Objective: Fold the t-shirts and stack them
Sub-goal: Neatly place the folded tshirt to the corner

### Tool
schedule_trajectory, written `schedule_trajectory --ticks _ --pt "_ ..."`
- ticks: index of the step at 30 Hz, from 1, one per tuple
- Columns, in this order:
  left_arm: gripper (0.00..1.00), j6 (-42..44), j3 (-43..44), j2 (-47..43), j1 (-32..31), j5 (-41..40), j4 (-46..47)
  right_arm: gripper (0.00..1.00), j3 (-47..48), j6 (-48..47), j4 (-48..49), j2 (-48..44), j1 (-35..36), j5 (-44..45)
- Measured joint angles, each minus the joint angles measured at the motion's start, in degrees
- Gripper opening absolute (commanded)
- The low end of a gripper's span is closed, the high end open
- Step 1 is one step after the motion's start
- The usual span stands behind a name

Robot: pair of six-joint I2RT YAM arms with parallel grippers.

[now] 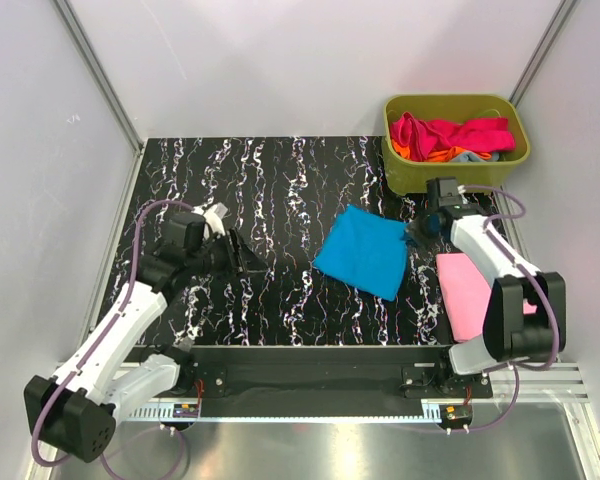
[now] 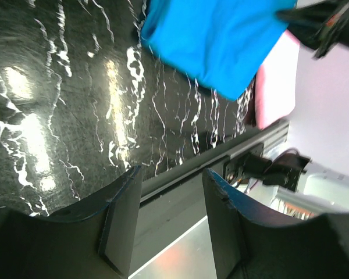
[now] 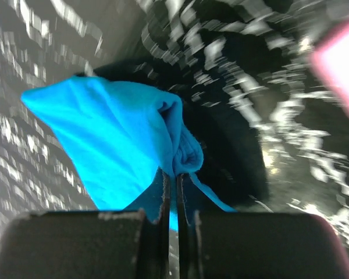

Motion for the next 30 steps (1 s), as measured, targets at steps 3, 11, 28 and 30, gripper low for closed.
schedule_trajectory --ticks 3,11,28,30 --pt "0.51 0.81 -0.13 0.00 -2.51 0.02 0.11 0.00 1.64 1.95 -4.33 -2.58 -1.68 5.51" --pt "0.51 3.04 -1.86 -0.09 -7.34 0.24 -0.55 0.00 8.92 5.38 -12.70 -3.67 -7.10 16.50" --pt "0.51 8.96 -0.52 4.87 -3.82 5.35 -1.16 0.00 24.81 4.79 -24.72 -4.17 -15.13 22.77" --pt "0.51 9.31 -0.55 4.87 -2.34 6.34 -1.11 0.00 25.86 4.50 -25.57 -4.33 -15.47 23.45"
